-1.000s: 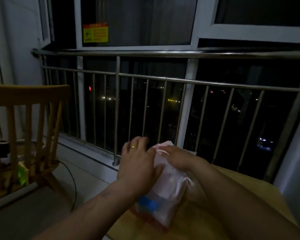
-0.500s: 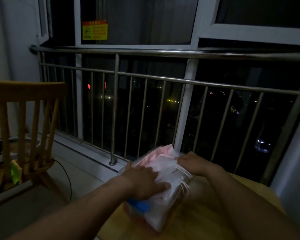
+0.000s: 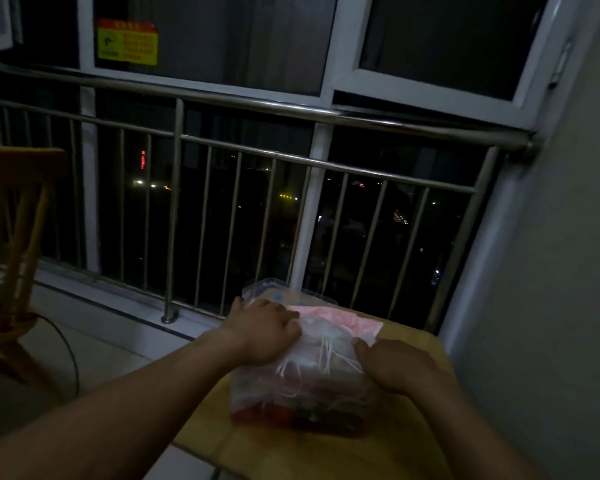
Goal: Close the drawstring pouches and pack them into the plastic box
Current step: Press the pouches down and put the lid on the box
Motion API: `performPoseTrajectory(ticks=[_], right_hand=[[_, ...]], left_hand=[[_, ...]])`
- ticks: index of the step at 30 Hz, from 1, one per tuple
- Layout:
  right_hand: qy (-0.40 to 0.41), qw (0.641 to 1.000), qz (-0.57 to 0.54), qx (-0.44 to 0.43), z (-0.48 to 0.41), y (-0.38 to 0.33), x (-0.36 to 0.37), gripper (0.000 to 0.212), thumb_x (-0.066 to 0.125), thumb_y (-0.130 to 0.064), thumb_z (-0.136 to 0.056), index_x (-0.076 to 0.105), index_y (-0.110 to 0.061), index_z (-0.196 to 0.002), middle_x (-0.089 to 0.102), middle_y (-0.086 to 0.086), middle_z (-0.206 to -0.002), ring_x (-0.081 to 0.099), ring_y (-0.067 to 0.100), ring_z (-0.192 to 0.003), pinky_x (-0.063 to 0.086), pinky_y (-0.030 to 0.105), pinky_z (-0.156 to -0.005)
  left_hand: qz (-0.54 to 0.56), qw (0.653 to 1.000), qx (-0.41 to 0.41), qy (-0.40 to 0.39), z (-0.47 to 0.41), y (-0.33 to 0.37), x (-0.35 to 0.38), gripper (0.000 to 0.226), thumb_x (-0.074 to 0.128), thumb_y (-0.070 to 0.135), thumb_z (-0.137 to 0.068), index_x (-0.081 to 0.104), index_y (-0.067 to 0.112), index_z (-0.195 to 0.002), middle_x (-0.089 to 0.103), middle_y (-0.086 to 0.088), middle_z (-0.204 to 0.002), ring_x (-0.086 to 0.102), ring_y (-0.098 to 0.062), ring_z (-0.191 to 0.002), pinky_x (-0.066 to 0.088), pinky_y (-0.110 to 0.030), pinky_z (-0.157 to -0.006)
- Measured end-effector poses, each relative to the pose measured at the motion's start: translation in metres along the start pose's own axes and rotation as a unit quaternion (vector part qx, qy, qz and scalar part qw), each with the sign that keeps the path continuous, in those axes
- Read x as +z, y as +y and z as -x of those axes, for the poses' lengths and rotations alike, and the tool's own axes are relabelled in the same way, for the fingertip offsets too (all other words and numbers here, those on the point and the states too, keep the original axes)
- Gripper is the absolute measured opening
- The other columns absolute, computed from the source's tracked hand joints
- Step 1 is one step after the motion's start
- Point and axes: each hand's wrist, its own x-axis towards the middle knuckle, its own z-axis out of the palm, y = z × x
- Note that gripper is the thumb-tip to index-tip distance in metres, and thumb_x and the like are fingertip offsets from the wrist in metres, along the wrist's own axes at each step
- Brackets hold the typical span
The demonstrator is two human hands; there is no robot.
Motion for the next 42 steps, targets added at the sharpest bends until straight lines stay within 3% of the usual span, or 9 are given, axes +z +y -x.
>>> performPoseTrajectory(ticks=[3, 6, 10, 14, 18, 25, 31, 36, 42], right_hand=[[0.057, 0.998, 0.042, 0.000, 0.026, 0.000, 0.002, 0.093, -0.002, -0.080, -0.088, 0.040, -0.031, -0.155, 0.035, 0.012, -0.163, 0.037, 0.034, -0.145, 0.034, 0.051, -0.115], [0.183, 0.978, -0.009, -0.099, 0.042, -0.014, 0.000, 0.082, 0.023, -0.081, -0.094, 0.023, -0.033, -0.160, 0.016, 0.003, -0.172, 0.014, 0.023, -0.157, 0.017, 0.050, -0.126], [0.038, 0.983, -0.050, -0.172, 0.035, -0.026, 0.011, 0.112, 0.037, -0.097, -0.076, -0.005, -0.041, -0.162, -0.008, -0.008, -0.173, -0.006, 0.013, -0.159, 0.003, 0.043, -0.130], [0.032, 0.989, -0.054, -0.134, 0.018, -0.026, 0.016, 0.111, 0.050, -0.090, -0.078, 0.000, -0.039, -0.163, 0.000, -0.007, -0.174, 0.004, 0.018, -0.160, 0.013, 0.045, -0.129], [0.016, 0.989, -0.052, -0.136, 0.012, -0.030, 0.014, 0.108, 0.049, -0.089, -0.079, 0.005, -0.038, -0.163, 0.007, -0.004, -0.174, 0.010, 0.022, -0.159, 0.018, 0.048, -0.128], [-0.020, 0.988, -0.082, -0.126, 0.009, -0.033, 0.013, 0.092, 0.055, -0.082, -0.080, 0.020, -0.049, -0.158, 0.033, -0.008, -0.166, 0.043, 0.020, -0.143, 0.037, 0.042, -0.116], [-0.047, 0.991, -0.084, -0.093, 0.005, -0.032, 0.020, 0.088, 0.051, -0.083, -0.079, 0.023, -0.051, -0.156, 0.040, -0.006, -0.162, 0.049, 0.021, -0.136, 0.043, 0.043, -0.109], [-0.068, 0.993, -0.060, -0.077, -0.001, -0.031, 0.020, 0.091, 0.047, -0.087, -0.078, 0.023, -0.049, -0.157, 0.046, -0.002, -0.159, 0.051, 0.024, -0.134, 0.043, 0.043, -0.108], [-0.114, 0.990, -0.061, -0.059, 0.002, -0.039, 0.011, 0.071, 0.049, -0.073, -0.093, 0.034, -0.043, -0.155, 0.058, 0.003, -0.146, 0.059, 0.024, -0.121, 0.047, 0.040, -0.103]], left_hand=[[-0.013, 1.000, 0.011, 0.001, 0.028, -0.009, 0.020, 0.073, 0.013, 0.078, -0.096, 0.022, 0.043, -0.160, 0.019, 0.009, -0.170, 0.007, -0.020, -0.159, 0.000, -0.066, -0.122], [0.011, 1.000, 0.011, -0.015, 0.032, -0.014, 0.021, 0.076, 0.010, 0.081, -0.093, 0.025, 0.046, -0.158, 0.020, 0.009, -0.170, 0.010, -0.017, -0.158, 0.005, -0.064, -0.123], [-0.006, 0.999, 0.034, -0.020, 0.020, -0.015, 0.016, 0.068, 0.010, 0.074, -0.099, 0.031, 0.045, -0.156, 0.023, 0.008, -0.169, 0.013, -0.017, -0.158, 0.004, -0.060, -0.124], [-0.016, 0.995, 0.096, 0.031, 0.014, -0.027, 0.019, 0.087, 0.005, 0.088, -0.088, 0.009, 0.043, -0.163, 0.015, 0.007, -0.171, 0.006, -0.012, -0.158, -0.007, -0.050, -0.127], [-0.043, 0.990, 0.131, -0.018, 0.016, -0.032, 0.021, 0.095, 0.030, 0.094, -0.083, -0.007, 0.050, -0.159, 0.013, 0.000, -0.172, 0.008, -0.016, -0.159, -0.005, -0.047, -0.128], [-0.117, 0.984, 0.122, -0.058, 0.002, -0.020, 0.020, 0.084, 0.048, 0.075, -0.092, 0.011, 0.045, -0.161, 0.036, -0.002, -0.162, 0.035, -0.024, -0.148, 0.001, -0.056, -0.127], [-0.116, 0.982, 0.142, -0.053, -0.011, -0.018, 0.028, 0.078, 0.049, 0.076, -0.089, 0.017, 0.053, -0.157, 0.051, 0.004, -0.150, 0.050, -0.020, -0.137, 0.003, -0.061, -0.124], [-0.103, 0.980, 0.144, -0.087, -0.014, -0.019, 0.025, 0.067, 0.046, 0.070, -0.094, 0.019, 0.056, -0.154, 0.050, 0.010, -0.153, 0.044, -0.019, -0.143, 0.001, -0.063, -0.123], [-0.137, 0.967, 0.155, -0.150, -0.016, -0.014, 0.012, 0.056, 0.045, 0.060, -0.102, 0.035, 0.042, -0.154, 0.049, 0.007, -0.156, 0.034, -0.021, -0.151, -0.008, -0.066, -0.121]])
